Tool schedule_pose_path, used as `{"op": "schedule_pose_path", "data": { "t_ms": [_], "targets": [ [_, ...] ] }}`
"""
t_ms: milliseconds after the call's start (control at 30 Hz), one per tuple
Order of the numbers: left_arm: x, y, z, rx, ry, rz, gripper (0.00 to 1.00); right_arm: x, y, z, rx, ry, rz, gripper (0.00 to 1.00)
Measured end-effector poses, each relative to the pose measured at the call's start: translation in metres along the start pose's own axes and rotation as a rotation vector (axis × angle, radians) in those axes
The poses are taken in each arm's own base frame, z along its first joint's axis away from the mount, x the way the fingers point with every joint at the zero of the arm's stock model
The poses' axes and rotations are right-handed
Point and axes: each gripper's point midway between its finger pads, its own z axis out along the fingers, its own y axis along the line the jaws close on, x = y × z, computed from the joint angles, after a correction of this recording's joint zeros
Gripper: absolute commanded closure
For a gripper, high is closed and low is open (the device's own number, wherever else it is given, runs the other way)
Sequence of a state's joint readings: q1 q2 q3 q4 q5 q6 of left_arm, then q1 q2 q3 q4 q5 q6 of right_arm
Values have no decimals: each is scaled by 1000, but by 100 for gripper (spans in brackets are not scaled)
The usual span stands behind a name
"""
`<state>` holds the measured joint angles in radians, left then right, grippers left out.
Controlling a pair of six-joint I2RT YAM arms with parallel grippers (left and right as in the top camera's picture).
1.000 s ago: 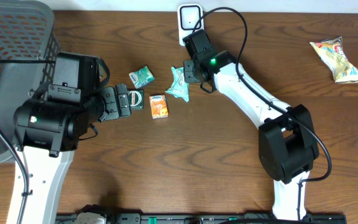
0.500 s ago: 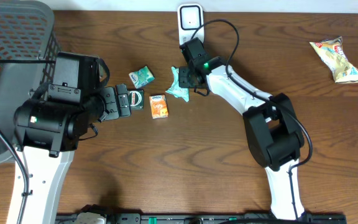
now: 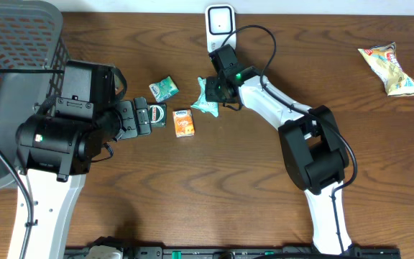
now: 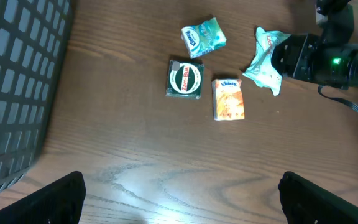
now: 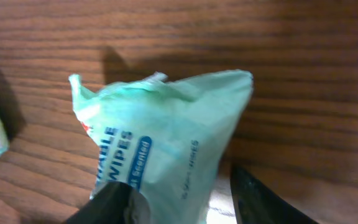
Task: Scan the item barcode
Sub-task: 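Lift the wipes pack up toward the scanner with the right gripper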
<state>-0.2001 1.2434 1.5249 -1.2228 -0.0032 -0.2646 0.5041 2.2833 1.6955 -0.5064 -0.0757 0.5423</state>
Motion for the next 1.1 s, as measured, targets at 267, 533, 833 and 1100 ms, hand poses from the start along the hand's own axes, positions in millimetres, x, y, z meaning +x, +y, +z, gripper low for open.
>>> {"op": "schedule_pose_path", "data": {
  "t_ms": [267, 533, 833, 1100],
  "targets": [
    [0, 0, 0, 0, 0, 0, 2, 0, 5, 2, -47, 21, 18, 99],
    [0, 0, 0, 0, 0, 0, 2, 1, -8, -4, -120, 97, 63, 89],
    [0, 0, 0, 0, 0, 0, 2, -4, -27, -19, -317, 180, 39, 99],
    [0, 0, 0, 0, 0, 0, 2, -10, 19, -79, -875, 246, -23, 99]
  ]
}}
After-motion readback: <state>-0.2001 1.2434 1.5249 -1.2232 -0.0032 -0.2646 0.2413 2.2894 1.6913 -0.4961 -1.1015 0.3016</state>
